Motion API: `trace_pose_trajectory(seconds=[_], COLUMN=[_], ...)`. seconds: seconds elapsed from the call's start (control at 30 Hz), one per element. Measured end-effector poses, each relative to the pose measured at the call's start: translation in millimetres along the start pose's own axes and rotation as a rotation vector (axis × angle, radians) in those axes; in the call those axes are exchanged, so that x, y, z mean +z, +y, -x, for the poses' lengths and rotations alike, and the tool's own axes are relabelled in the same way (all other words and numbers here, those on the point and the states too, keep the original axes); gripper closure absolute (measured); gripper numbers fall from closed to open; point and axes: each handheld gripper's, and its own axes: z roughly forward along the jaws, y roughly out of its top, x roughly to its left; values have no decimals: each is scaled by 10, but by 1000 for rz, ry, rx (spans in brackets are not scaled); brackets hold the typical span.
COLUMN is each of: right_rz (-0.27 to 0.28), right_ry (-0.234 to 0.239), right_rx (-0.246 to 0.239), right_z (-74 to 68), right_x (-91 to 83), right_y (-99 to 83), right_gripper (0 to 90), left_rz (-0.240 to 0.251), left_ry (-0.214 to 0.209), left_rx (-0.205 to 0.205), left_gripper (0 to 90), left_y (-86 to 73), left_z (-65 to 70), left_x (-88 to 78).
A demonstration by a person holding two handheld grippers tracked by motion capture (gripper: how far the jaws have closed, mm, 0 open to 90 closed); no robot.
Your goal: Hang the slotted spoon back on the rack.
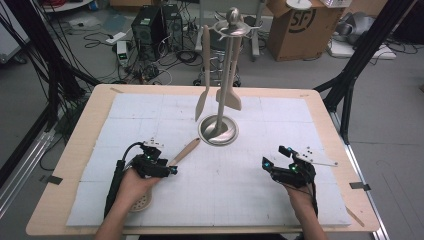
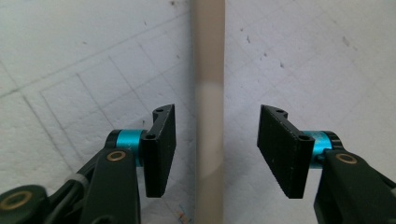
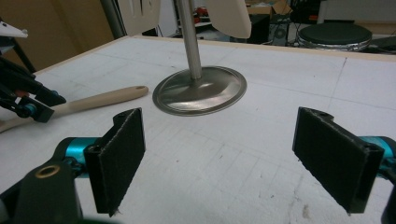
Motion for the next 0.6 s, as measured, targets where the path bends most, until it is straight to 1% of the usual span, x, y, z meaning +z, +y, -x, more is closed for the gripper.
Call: trace_pose_trajectory(seconds=[0.03, 0.1, 0.17, 0.2, 0.23, 0.27, 0.37, 0.43, 0.47, 0.5, 0.6], right_rz=[1, -2, -6, -4, -5, -5, -7, -6, -6, -5, -9], right_ry=[0, 3, 2, 2, 3, 3, 7, 9, 10, 10, 14], right_rx=[-1, 0, 1, -4, -4, -6, -8, -9, -6, -12, -6], right_z=[0, -5, -10, -9, -11, -11, -16, -23, -30, -31, -44], right_x=[2, 5, 8, 13, 15, 18, 22, 26, 28, 32, 43], right_y=[0, 0, -3, -4, -5, -4, -2, 3, 4, 6, 8], right_gripper=[162, 162, 162, 162, 162, 162, 162, 162, 162, 162, 162], left_rz=[-2, 6, 21, 28, 34, 37, 65, 81, 86, 86, 85], left_ry=[7, 8, 16, 28, 48, 62, 86, 98, 103, 108, 124], left_rx=[5, -3, -4, 0, 14, 39, 61, 57, 50, 52, 66], left_gripper=[499, 532, 568, 580, 599, 614, 644, 677, 700, 716, 748], left_y=[0, -7, -27, -37, -48, -59, -104, -124, -127, -129, -126], left_z=[1, -15, -22, -7, 14, 26, 45, 38, 39, 40, 54], left_x=[-3, -5, -4, -2, 3, 4, 8, 5, 6, 5, 11])
